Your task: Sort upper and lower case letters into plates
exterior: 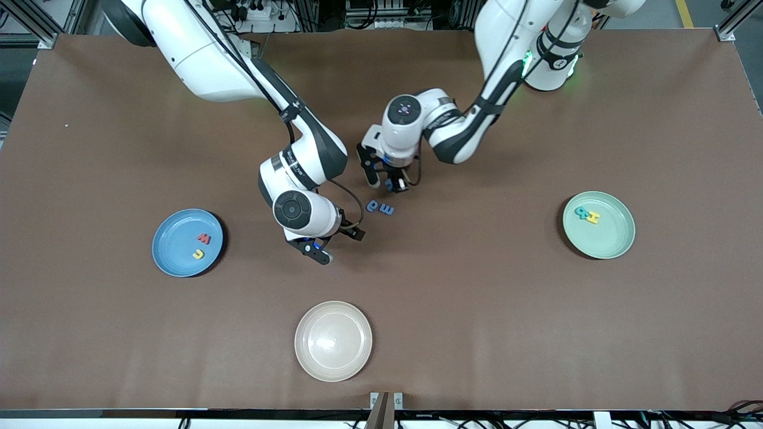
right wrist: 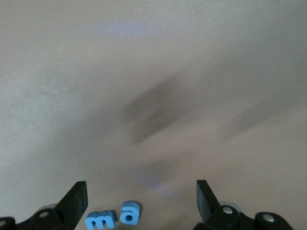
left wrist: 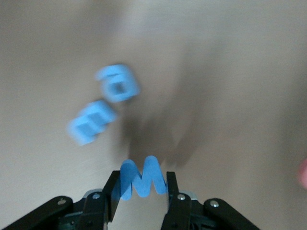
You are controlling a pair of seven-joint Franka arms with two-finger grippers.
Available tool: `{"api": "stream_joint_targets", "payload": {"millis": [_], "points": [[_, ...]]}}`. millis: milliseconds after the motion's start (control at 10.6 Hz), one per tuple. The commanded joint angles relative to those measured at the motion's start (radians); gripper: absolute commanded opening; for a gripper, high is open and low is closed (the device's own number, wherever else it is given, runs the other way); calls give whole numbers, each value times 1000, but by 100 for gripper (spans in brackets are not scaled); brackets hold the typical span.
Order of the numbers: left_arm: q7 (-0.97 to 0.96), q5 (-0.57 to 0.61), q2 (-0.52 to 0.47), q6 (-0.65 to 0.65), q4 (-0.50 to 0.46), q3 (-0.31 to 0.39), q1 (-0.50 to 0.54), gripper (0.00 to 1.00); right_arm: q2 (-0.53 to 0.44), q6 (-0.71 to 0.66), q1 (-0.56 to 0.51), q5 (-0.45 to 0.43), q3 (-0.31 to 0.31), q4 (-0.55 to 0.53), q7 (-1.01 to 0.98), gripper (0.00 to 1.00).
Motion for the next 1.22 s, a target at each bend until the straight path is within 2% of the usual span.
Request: {"api": "stream_joint_targets", "payload": {"millis": [0, 282, 564, 752, 1034, 1128], "points": [[-5, 37, -169, -162, -45, -16, 166, 0, -3, 25, 42, -2, -4, -16, 44, 100], [3, 36, -262, -284, -56, -16, 341, 0, 2, 174, 98, -2, -4, -113, 47, 100], [18, 36, -338, -319, -145, -16, 549, 0, 2, 176, 125, 1, -2, -118, 96, 100], [29, 31, -347, -319, -179, -16, 657, 0, 2, 170, 142, 1, -2, -124, 110, 100], [12, 19, -336, -321, -199, 2, 763, 0, 2, 174, 146, 1, -2, -136, 110, 99], [17, 19, -326, -319, -197, 40, 768, 0, 2, 174, 146, 2, -2, -136, 110, 98]]}}
